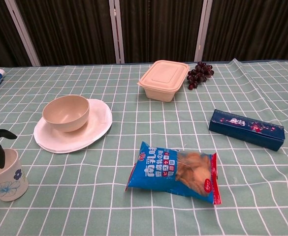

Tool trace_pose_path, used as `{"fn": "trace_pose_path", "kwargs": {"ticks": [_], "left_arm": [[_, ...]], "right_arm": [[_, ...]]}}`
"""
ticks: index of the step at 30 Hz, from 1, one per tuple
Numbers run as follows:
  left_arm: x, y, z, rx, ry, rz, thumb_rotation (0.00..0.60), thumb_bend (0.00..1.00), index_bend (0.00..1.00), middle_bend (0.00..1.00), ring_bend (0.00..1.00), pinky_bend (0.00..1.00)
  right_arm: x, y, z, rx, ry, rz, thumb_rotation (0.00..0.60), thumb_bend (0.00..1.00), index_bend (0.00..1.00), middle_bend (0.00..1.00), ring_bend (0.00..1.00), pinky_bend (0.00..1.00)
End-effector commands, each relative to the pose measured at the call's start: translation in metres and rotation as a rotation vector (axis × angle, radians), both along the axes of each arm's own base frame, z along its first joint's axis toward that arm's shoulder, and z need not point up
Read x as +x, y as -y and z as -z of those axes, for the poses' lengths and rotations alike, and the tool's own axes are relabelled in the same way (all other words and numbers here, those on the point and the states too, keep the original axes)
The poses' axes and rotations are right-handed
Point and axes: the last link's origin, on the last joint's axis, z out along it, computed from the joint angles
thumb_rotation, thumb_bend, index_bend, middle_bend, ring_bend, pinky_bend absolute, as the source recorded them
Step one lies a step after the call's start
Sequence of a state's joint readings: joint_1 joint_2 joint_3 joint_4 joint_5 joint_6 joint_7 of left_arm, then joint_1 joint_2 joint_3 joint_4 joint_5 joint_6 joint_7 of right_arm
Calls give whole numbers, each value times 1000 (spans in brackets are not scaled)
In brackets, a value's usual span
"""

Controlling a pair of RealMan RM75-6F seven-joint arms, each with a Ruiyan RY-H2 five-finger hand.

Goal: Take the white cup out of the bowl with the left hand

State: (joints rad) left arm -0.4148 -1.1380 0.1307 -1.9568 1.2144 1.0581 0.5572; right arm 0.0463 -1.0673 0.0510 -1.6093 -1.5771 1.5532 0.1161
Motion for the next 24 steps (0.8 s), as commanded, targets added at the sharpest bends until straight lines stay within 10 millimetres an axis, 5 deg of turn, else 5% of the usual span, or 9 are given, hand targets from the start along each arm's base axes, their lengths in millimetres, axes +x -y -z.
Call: {"fn": "trace_pose_path", "kwargs": {"ticks": [1, 14, 18, 24], "left_arm": [[3, 2, -5, 18, 20, 7, 600, 480, 287, 0, 0, 0], [11, 34, -62, 280, 279, 77, 600, 387, 139, 0, 0, 0], [-3, 35, -77, 472, 221, 83, 600, 283, 6, 0, 0, 0], [-19, 35, -80, 629, 176, 76, 600, 105, 0, 0, 0, 0]], "right_arm": [[0, 0, 0, -1, 0, 0, 600, 62, 0, 0, 0, 0], [0, 0, 2, 7, -13, 2, 600, 61, 0, 0, 0, 0], [0, 1, 4, 9, -21, -3, 600, 62, 0, 0, 0, 0], [0, 2, 7, 11, -38, -8, 600, 60, 0, 0, 0, 0]]}}
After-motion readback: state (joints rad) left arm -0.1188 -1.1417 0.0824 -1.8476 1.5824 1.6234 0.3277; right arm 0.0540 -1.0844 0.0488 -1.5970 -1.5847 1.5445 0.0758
